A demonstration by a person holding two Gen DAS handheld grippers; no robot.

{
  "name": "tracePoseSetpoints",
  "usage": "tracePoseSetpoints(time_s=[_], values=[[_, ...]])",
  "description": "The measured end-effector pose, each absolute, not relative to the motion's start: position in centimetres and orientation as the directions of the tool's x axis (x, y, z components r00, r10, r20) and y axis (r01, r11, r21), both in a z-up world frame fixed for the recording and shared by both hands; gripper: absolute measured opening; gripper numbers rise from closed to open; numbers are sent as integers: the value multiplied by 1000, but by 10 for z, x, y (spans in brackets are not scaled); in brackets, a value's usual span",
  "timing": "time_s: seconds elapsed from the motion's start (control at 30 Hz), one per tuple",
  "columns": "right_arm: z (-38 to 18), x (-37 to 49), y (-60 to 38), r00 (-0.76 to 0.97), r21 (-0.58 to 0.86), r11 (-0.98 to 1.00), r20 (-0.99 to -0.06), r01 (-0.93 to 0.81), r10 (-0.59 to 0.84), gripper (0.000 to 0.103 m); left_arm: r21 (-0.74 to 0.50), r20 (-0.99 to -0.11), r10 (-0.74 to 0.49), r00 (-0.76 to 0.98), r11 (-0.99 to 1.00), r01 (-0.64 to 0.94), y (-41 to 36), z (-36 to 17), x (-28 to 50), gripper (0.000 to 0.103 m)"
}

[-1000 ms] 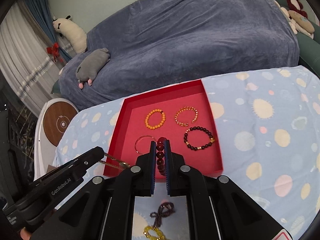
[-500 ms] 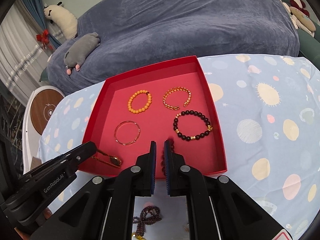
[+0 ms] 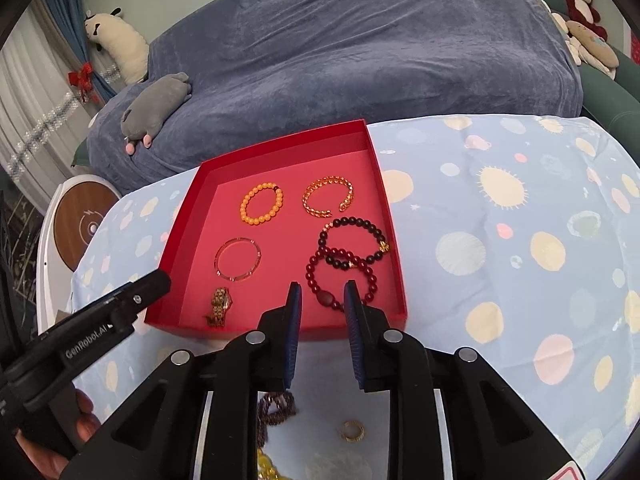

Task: Organize jewelry
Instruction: 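Place the gold watch and red bead bracelet in the red tray, open both tools, then move both open tools back toward the yellow bracelet and garnet strand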

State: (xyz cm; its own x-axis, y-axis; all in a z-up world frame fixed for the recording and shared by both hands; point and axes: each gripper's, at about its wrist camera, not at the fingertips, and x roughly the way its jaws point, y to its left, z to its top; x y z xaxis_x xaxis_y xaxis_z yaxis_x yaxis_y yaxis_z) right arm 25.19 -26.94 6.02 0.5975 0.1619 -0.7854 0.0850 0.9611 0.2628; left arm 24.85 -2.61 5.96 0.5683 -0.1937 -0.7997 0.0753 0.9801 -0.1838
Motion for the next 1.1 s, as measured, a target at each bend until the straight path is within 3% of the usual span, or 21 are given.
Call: tracePoseSetpoints(time_s=[0.67,1.1], values=[[37,136,-272,523,253,961,-837,114,159,23,-183,-851,-183,493,982,47,-1,34,147,50],[28,110,-246,492,249,966,-851,72,183,23,-155,-864,-161,477,987,51,6,24,115,50]])
